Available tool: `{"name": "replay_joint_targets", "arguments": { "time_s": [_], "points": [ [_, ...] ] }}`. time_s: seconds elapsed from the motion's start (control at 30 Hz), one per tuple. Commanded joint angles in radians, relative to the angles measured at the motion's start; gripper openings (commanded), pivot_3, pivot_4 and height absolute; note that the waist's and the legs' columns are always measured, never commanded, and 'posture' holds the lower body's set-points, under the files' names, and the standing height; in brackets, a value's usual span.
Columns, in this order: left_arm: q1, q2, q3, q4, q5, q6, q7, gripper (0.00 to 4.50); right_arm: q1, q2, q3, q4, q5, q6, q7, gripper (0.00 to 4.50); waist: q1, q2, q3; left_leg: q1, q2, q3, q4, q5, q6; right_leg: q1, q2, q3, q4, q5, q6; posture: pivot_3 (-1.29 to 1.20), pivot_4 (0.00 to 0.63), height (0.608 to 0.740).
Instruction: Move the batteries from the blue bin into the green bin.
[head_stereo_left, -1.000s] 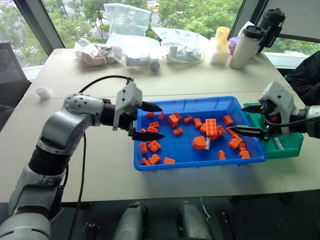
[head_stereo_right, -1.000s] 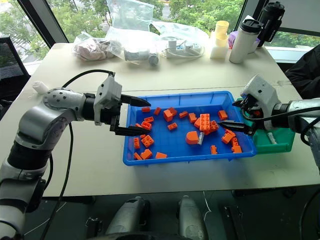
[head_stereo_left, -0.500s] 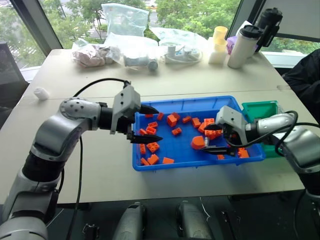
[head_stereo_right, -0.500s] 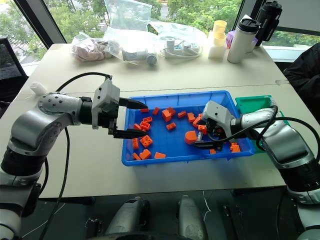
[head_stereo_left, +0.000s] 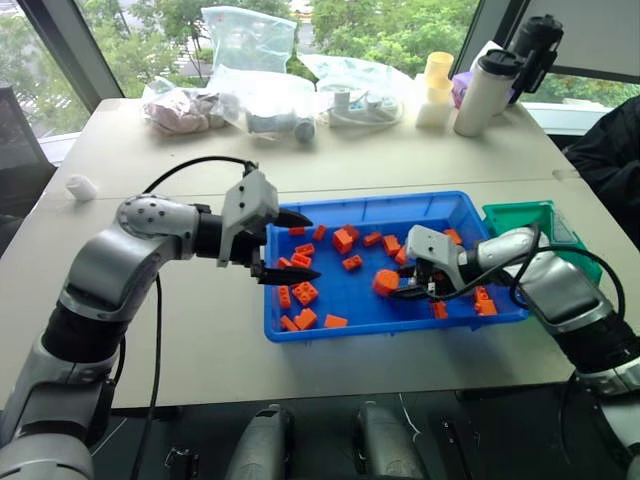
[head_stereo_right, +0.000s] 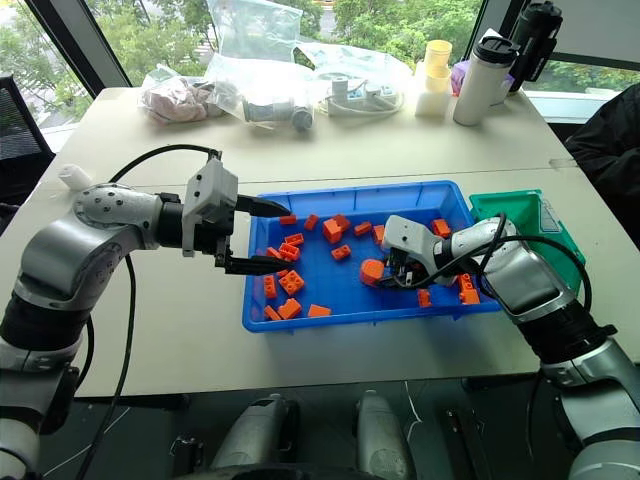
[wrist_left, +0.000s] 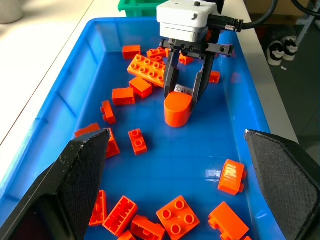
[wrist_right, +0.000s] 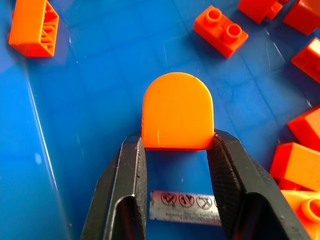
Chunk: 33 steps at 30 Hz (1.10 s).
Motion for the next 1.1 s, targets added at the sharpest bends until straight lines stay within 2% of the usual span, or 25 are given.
{"name": "replay_joint_targets", "arguments": {
  "time_s": [0.03, 0.3, 0.43, 0.53, 0.8, 0.9, 1.0, 1.1],
  "points": [
    [-0.002, 0.006, 0.021, -0.031, -0.009, -0.004, 0.005, 4.5, -0.04, 0.031, -0.062, -0.034, 0.044, 0.032, -0.005, 1.15, 0.0, 0.0, 0.0, 0.0, 0.0, 0.0, 0.0, 0.0, 0.0, 0.0, 0.0, 0.0, 0.0, 0.0, 0.0, 0.0, 0.15, 0.74],
    [-0.004, -0.005, 0.017, -0.029, -0.008, -0.006, 0.01, 4.5, -0.089, 0.159, -0.086, -0.048, 0.079, 0.094, -0.073, 1.15, 0.0, 0.0, 0.0, 0.0, 0.0, -0.001, 0.0, 0.0, 0.0, 0.0, 0.0, 0.0, 0.0, 0.0, 0.0, 0.0, 0.15, 0.74],
    [-0.002, -0.006, 0.016, -0.036, -0.009, -0.001, 0.014, 4.5, -0.104, 0.196, -0.084, -0.014, 0.06, 0.082, -0.105, 3.0, 0.001, 0.0, 0.0, 0.0, 0.0, -0.001, 0.0, 0.0, 0.0, 0.0, 0.0, 0.0, 0.0, 0.0, 0.0, 0.0, 0.15, 0.74],
    [0.004, -0.002, 0.02, -0.044, -0.011, 0.003, 0.017, 4.5, -0.111, 0.168, -0.108, -0.017, 0.046, 0.073, -0.114, 4.47, 0.002, 0.0, 0.0, 0.0, 0.0, -0.001, 0.0, 0.0, 0.0, 0.0, 0.0, 0.0, 0.0, 0.0, 0.0, 0.0, 0.15, 0.74],
    [0.006, 0.0, 0.02, -0.043, -0.013, 0.002, 0.019, 4.5, 0.034, -0.111, -0.23, -0.126, 0.083, 0.048, 0.008, 4.47, 0.003, 0.0, 0.0, -0.001, 0.0, -0.001, 0.0, 0.0, 0.0, 0.0, -0.001, -0.001, -0.001, 0.0, 0.0, 0.0, 0.15, 0.74],
    [0.0, -0.006, 0.014, -0.029, -0.009, -0.007, 0.014, 4.5, 0.067, -0.155, -0.254, -0.135, 0.101, 0.048, 0.027, 4.47, -0.006, 0.0, 0.0, 0.0, 0.0, 0.0, 0.0, 0.0, 0.0, 0.0, 0.0, -0.001, 0.0, 0.0, 0.0, 0.0, 0.15, 0.74],
    [-0.005, -0.015, 0.006, -0.019, -0.003, -0.017, 0.01, 4.5, 0.049, -0.135, -0.303, -0.155, 0.21, 0.245, 0.009, 4.47, -0.007, 0.0, 0.0, 0.001, 0.001, 0.0, 0.0, 0.0, 0.0, 0.0, 0.001, 0.0, 0.0, 0.0, 0.0, 0.0, 0.15, 0.74],
    [-0.009, -0.017, 0.004, -0.013, 0.004, -0.025, 0.008, 4.5, 0.013, -0.108, -0.341, -0.177, 0.316, 0.534, -0.054, 4.47, -0.002, 0.0, 0.0, 0.001, 0.001, 0.0, 0.0, 0.0, 0.0, 0.0, 0.0, 0.0, 0.001, 0.0, 0.0, 0.0, 0.15, 0.74]
  ]
}}
